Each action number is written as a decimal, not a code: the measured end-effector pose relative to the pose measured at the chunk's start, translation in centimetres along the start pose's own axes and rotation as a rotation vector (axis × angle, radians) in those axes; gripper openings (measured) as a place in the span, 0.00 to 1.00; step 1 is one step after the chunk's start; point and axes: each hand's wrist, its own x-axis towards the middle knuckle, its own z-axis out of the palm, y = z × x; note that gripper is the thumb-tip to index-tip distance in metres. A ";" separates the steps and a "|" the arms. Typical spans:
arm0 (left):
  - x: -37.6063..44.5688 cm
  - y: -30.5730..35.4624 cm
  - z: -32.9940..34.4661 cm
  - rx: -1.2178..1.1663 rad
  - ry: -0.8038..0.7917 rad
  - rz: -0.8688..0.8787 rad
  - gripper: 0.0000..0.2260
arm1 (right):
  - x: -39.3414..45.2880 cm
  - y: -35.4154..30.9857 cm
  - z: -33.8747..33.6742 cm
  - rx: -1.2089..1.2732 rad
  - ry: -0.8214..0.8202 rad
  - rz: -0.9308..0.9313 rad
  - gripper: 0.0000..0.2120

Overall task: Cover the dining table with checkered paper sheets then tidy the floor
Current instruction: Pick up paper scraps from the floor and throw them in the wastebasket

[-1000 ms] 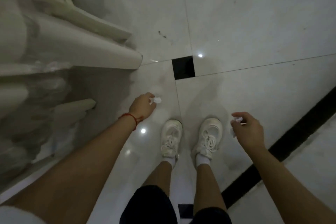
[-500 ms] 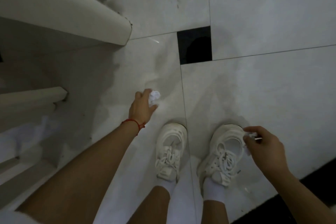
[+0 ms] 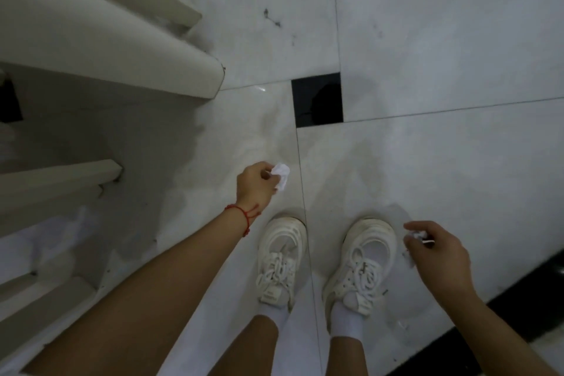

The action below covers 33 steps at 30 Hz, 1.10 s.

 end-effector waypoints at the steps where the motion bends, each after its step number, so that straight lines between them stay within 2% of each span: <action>1: -1.1 0.9 -0.3 -0.008 -0.008 0.000 0.04 | -0.7 -0.6 -0.7 0.007 -0.007 -0.005 0.07; 5: -5.6 5.0 -2.7 -0.071 0.018 0.011 0.02 | -3.9 -3.7 -4.1 0.020 0.011 -0.098 0.07; 11: -13.2 13.6 -7.5 -0.136 0.079 0.053 0.11 | -9.9 -8.5 -11.7 0.091 0.030 -0.152 0.06; 20: -28.2 27.4 -13.4 -0.229 0.039 0.181 0.04 | -20.5 -13.7 -25.0 0.293 0.154 -0.168 0.06; 23: -33.0 31.0 -15.4 -0.231 0.065 0.216 0.08 | -23.7 -15.6 -29.2 0.340 0.189 -0.195 0.06; 27: -37.5 34.3 -18.2 -0.311 0.057 0.245 0.08 | -26.9 -17.5 -33.4 0.423 0.248 -0.190 0.06; 33: -39.7 36.3 -22.7 -0.305 0.052 0.226 0.05 | -29.4 -20.7 -37.1 0.467 0.274 -0.169 0.08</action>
